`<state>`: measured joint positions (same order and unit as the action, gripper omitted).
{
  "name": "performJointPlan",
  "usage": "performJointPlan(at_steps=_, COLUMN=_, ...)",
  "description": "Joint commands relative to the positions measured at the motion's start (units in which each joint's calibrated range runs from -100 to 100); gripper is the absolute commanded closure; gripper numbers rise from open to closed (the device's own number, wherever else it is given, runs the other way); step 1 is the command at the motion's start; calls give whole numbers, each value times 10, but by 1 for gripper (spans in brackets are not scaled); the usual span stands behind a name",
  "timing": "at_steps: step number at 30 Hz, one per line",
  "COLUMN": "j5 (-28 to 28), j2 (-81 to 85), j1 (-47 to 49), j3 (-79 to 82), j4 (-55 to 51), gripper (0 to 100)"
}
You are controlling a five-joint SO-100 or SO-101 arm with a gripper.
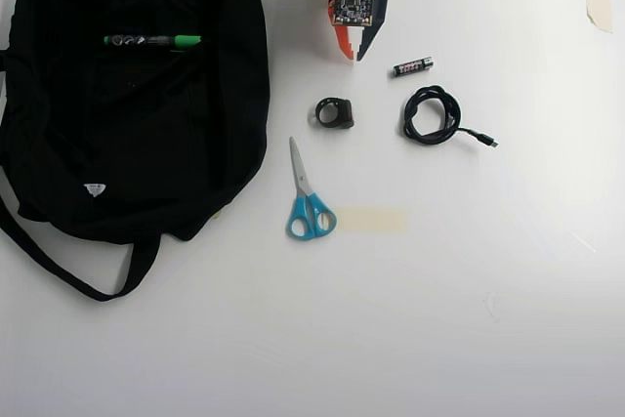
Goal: Put the green marker into the black bag
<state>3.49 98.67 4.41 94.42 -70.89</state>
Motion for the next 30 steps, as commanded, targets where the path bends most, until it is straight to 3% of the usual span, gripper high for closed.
performJointPlan(at_steps=1, j5=-1, j2=8, j1=15, j3=30, j4=-8, gripper=98)
performJointPlan(at_steps=30, j5=1, j2=7, j1=20, j3=49, j4=-9, gripper=98)
